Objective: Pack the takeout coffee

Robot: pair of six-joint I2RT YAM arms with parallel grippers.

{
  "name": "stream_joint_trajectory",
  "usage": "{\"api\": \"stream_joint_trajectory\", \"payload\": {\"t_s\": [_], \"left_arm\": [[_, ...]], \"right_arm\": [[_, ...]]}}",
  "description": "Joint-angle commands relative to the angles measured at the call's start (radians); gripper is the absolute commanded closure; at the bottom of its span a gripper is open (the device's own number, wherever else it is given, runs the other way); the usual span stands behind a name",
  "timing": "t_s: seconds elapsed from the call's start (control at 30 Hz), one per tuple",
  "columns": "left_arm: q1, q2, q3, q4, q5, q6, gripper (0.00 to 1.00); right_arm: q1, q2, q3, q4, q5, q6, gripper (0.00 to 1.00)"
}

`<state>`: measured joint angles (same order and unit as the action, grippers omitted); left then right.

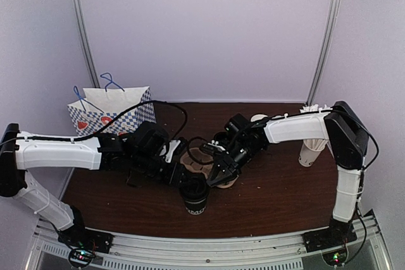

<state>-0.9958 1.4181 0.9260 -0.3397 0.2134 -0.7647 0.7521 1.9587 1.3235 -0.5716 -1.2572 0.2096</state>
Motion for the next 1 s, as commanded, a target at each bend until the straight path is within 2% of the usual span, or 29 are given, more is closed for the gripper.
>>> {"api": "stream_joint_trajectory", "payload": {"t_s": [0.0, 0.27, 0.53, 0.97], "left_arm": [[0.013, 0.023, 0.002, 0.046, 0.02, 0.017, 0.6], [0.016, 0.038, -0.016, 0.058, 0.042, 0.016, 0.62], [0.022, 0.059, -0.087, 0.107, 0.071, -0.01, 0.64], [0.023, 0.008, -0.238, 0.139, 0.057, -0.089, 0.65]], "right_arm": [[-0.005, 0.029, 0.026, 0.023, -0.003, -0.003, 0.7], [-0.004, 0.056, 0.015, 0.068, -0.018, 0.036, 0.74], [-0.004, 0.086, -0.022, 0.124, 0.006, 0.088, 0.82], [0.014, 0.113, -0.039, 0.035, 0.134, 0.027, 0.86]]}}
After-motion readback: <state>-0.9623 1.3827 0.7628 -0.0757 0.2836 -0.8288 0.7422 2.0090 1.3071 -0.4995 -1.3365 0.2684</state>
